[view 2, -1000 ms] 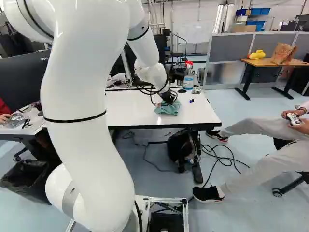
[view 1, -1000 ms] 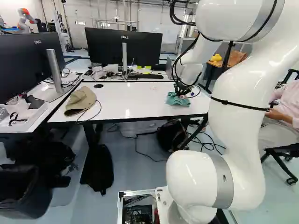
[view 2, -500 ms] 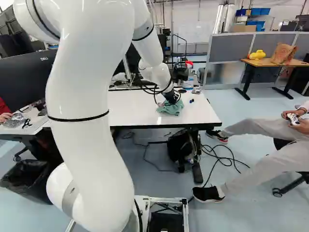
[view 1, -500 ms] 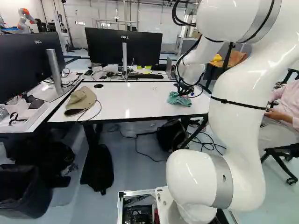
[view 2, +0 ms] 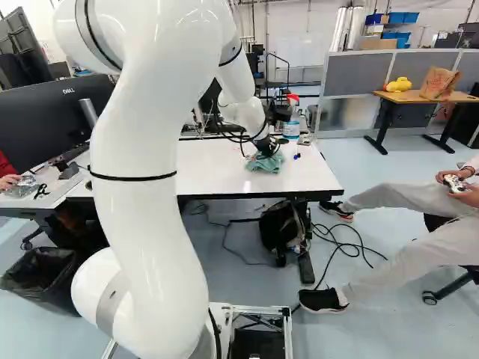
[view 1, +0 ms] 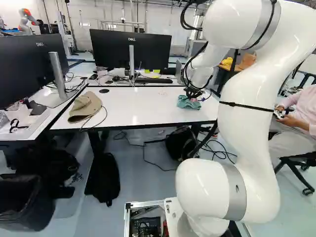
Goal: Clean the table with the green towel
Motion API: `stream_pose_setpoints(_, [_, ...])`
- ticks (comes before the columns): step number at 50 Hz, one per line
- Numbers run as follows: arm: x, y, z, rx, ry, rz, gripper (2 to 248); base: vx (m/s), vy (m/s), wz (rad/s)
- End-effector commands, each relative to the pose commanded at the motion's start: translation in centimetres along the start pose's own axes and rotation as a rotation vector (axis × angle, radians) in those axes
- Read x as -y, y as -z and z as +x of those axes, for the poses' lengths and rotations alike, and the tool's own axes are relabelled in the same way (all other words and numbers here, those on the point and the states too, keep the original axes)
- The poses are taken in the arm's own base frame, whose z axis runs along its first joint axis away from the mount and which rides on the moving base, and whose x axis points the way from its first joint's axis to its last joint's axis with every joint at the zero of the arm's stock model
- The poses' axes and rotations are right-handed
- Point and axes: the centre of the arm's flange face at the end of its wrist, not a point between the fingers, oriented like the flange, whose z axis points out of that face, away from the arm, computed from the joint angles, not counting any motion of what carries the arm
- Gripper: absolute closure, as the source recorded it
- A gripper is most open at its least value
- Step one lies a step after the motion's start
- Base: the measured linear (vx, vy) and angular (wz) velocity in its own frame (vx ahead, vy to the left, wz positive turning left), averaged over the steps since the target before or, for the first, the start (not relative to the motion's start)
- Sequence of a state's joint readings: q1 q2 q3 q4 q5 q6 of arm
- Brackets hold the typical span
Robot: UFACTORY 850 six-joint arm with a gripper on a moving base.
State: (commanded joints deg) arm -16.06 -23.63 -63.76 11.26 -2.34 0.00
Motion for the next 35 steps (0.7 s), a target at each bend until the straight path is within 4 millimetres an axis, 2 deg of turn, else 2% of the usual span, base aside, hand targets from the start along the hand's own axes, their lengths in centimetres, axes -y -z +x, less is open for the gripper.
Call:
stream_pose_setpoints(14, [2.1, 0.4, -1.0, 0.009, 0.03, 0.022, 227, 0.0, 0.0, 0.0])
stream_pose_setpoints(35, [4.3, 2.5, -3.8, 0.032, 0.069, 0.048, 227, 0.0, 0.0, 0.0])
